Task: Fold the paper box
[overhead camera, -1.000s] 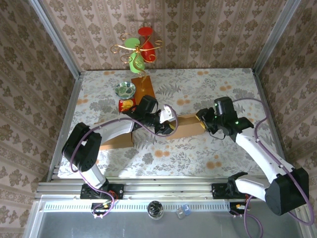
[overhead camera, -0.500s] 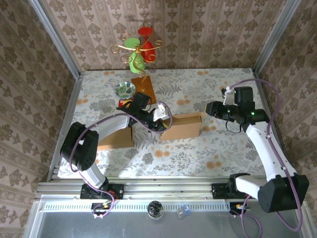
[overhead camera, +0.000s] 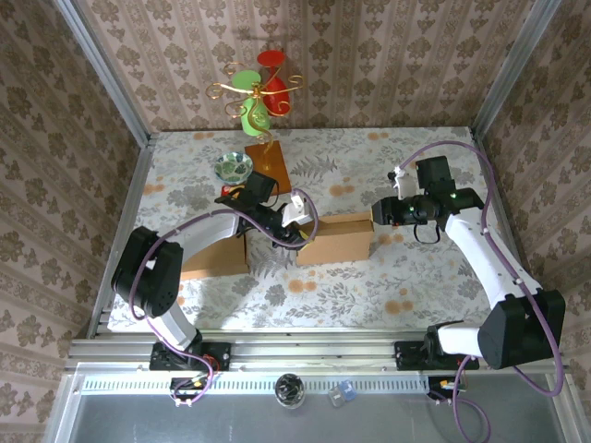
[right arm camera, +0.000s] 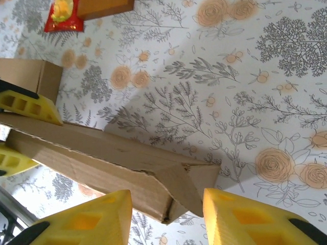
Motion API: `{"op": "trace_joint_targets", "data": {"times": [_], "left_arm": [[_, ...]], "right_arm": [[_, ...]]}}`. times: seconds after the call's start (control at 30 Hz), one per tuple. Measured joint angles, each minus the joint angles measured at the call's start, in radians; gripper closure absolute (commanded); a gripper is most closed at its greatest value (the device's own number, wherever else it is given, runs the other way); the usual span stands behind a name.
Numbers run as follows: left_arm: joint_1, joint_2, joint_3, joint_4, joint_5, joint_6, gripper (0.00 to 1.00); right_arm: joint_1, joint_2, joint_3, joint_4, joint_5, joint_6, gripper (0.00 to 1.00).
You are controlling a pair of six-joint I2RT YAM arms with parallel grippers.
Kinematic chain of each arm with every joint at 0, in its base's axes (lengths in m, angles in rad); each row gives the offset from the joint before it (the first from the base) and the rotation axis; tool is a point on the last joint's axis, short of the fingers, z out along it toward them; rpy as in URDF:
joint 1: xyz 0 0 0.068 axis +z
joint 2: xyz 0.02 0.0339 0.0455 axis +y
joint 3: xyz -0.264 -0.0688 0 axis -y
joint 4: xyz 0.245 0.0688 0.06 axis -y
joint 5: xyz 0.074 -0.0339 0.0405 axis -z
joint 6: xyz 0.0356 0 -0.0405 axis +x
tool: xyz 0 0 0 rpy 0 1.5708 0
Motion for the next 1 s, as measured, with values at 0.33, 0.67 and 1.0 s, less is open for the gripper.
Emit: {"op": "trace_joint_targets", "data": {"times": [0.33,0.67,1.0], "left_arm": [[0.000,0.000,0.001,-0.003,0.003,0.002,0.60],[0.000,0.000,0.001,-0.003,0.003,0.002,0.60],[0.000,0.000,0.001,-0.003,0.003,0.002,0.60]], "right_arm": [[0.038,0.035,0.023,-0.027,0.039,-0.047,0.73],[0.061,0.042,0.048,-0.035,0.093,-0.049,0.81],[0.094,0.050,0.048,-0.048,0.146,-0.050,0.81]]}}
